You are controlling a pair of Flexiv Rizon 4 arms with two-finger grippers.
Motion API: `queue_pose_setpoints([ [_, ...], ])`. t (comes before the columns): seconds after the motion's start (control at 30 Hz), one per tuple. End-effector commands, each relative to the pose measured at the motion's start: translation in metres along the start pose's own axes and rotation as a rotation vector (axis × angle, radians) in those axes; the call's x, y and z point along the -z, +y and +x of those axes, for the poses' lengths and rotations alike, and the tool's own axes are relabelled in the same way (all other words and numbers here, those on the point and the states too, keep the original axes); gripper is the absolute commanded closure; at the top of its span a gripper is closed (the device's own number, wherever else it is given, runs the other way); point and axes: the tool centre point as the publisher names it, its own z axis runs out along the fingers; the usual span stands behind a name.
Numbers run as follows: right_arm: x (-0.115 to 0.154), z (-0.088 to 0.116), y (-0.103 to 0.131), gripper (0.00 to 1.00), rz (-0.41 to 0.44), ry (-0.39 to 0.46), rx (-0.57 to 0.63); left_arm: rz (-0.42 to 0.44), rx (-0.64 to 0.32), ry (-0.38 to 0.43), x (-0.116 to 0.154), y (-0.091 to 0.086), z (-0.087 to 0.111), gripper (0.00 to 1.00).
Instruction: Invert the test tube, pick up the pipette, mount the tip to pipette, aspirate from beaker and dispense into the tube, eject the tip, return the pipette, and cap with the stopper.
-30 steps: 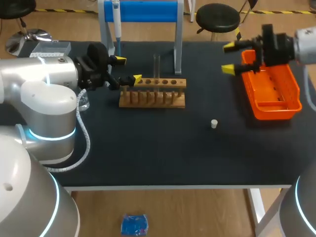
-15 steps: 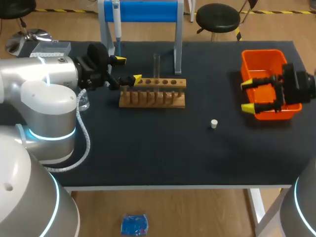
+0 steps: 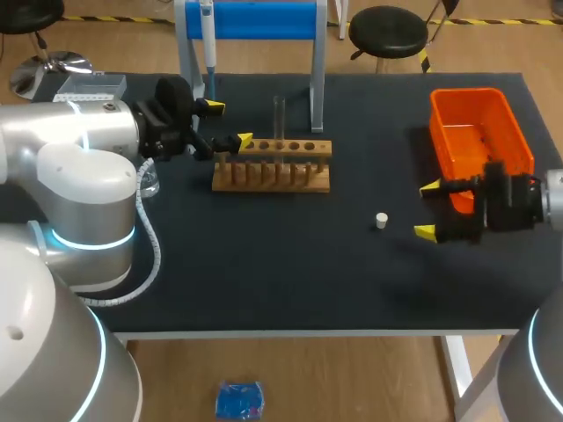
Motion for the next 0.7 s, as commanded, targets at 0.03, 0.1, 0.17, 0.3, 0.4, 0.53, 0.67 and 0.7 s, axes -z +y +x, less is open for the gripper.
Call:
queue_pose_setpoints([
  [0.03, -0.016, 0.000, -0.008, 0.00, 0.009, -0.033, -0.007, 0.005, 0.000, -0.004, -0.001, 0.001, 0.001, 0.00],
  [0.1, -0.021, -0.001, -0.011, 0.00, 0.012, -0.036, -0.018, 0.005, 0.000, -0.004, -0.001, 0.001, 0.001, 0.00],
  [0.17, -0.025, -0.001, -0.015, 0.00, 0.015, -0.035, -0.029, 0.005, 0.000, -0.004, -0.001, 0.001, 0.001, 0.00],
  [0.3, -0.032, -0.003, -0.021, 0.00, 0.027, -0.035, -0.043, 0.005, 0.000, -0.004, -0.001, 0.001, 0.001, 0.00],
  [0.4, -0.038, -0.006, -0.026, 0.00, 0.035, -0.037, -0.047, 0.005, 0.000, -0.004, -0.001, 0.001, 0.001, 0.00],
  [0.53, -0.047, -0.013, -0.031, 0.00, 0.046, -0.039, -0.046, 0.005, 0.000, -0.004, -0.001, 0.001, 0.001, 0.00],
  [0.67, -0.057, -0.019, -0.033, 0.00, 0.053, -0.041, -0.038, 0.005, 0.000, -0.004, -0.001, 0.001, 0.001, 0.00],
  [0.7, -0.059, -0.020, -0.034, 0.00, 0.051, -0.041, -0.040, 0.005, 0.000, -0.004, -0.001, 0.001, 0.001, 0.00],
])
